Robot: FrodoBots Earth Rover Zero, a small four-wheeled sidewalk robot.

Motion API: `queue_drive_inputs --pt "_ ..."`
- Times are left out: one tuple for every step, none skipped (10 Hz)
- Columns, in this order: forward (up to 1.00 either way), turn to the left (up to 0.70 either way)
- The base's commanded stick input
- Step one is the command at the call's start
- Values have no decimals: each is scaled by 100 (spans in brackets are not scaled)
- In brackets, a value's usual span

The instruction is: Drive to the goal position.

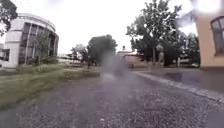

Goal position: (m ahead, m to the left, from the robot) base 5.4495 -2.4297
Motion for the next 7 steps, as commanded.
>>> queue_drive_inputs --pt "70 0" --pt "70 0" --pt "70 -8" --pt "70 -14" --pt "70 -14" --pt "70 -14" --pt "70 -7"
